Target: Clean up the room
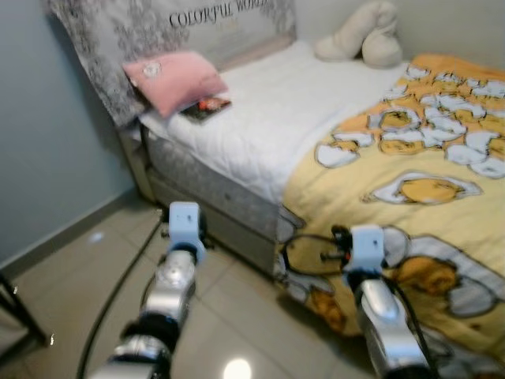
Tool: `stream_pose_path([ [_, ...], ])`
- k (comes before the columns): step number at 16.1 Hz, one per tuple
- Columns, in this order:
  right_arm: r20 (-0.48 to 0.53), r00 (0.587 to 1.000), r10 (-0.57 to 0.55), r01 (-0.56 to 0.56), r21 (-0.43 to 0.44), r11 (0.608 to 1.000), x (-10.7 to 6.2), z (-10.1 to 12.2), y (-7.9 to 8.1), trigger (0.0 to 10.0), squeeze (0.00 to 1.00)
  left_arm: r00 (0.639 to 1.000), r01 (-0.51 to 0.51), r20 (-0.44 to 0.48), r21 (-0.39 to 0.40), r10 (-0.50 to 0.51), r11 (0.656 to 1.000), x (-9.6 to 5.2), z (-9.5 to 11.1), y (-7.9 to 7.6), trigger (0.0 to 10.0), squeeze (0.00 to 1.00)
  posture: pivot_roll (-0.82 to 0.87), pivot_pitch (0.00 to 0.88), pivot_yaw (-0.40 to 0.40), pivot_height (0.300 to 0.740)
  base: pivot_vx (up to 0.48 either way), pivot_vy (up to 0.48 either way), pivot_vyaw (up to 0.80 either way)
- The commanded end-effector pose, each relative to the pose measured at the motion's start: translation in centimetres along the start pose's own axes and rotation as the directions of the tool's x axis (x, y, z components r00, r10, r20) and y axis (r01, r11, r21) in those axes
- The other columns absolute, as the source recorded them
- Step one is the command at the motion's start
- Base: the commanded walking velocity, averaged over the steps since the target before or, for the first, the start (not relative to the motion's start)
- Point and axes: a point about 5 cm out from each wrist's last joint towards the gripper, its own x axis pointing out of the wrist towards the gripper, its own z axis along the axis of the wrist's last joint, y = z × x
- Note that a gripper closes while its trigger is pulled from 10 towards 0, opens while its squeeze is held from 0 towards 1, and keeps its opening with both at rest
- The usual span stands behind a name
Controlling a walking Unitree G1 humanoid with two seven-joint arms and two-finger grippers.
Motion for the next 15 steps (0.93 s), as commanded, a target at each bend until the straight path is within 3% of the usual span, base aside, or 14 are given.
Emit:
stream_pose_path([
  [1,0.003,1.000,0.008,-0.008,0.002,1.000,0.2,0.2,0.1,10.0,0.00,1.000,-0.015,-0.011,-0.001,0.015,1.000,0.0,-0.1,0.2,10.0,0.00,0.10,0.000,0.023,0.740,0.000,-0.454,0.49],
  [4,-0.011,0.999,0.032,-0.032,-0.003,0.999,0.3,-0.1,0.3,10.0,0.00,0.996,-0.075,-0.041,-0.030,0.074,0.997,-0.2,-0.7,1.0,10.0,0.00,0.11,0.000,0.014,0.740,0.000,-0.455,0.49],
  [6,-0.020,0.998,0.056,-0.056,-0.003,0.998,0.2,-0.3,0.6,10.0,0.00,0.996,-0.090,-0.026,0.034,0.090,0.995,-0.8,-1.2,1.6,10.0,0.00,0.12,0.000,0.010,0.740,0.000,0.000,0.49],
  [8,-0.035,0.994,0.102,-0.102,-0.002,0.995,0.2,-0.6,1.2,10.0,0.00,0.998,-0.057,0.003,0.073,0.057,0.996,-1.3,-1.3,1.2,10.0,0.00,0.13,0.000,0.007,0.740,0.000,0.000,0.48],
  [10,-0.051,0.990,0.132,-0.132,0.003,0.991,0.1,-0.9,1.7,10.0,0.00,0.999,-0.024,0.035,0.040,0.023,0.999,-1.3,-0.6,0.5,10.0,0.00,0.14,0.000,0.001,0.740,0.142,0.000,0.47],
  [11,-0.058,0.989,0.138,-0.138,0.012,0.990,0.2,-1.1,2.0,10.0,0.00,0.998,-0.054,0.018,-0.023,0.055,0.998,-1.0,-0.5,0.8,10.0,0.00,0.15,0.000,-0.004,0.740,0.480,0.000,0.00],
  [12,-0.061,0.988,0.141,-0.141,0.004,0.990,0.3,-1.1,2.1,10.0,0.00,0.997,-0.080,0.001,-0.038,0.080,0.996,-0.9,-0.6,1.3,10.0,0.00,0.15,0.000,-0.003,0.740,0.480,0.000,0.00],
  [15,-0.066,0.987,0.147,-0.148,-0.007,0.989,0.5,-1.0,2.1,10.0,0.00,0.995,-0.101,-0.013,-0.034,0.100,0.994,-1.1,-0.9,1.9,10.0,0.00,0.15,0.000,-0.003,0.740,0.480,0.000,0.37],
])
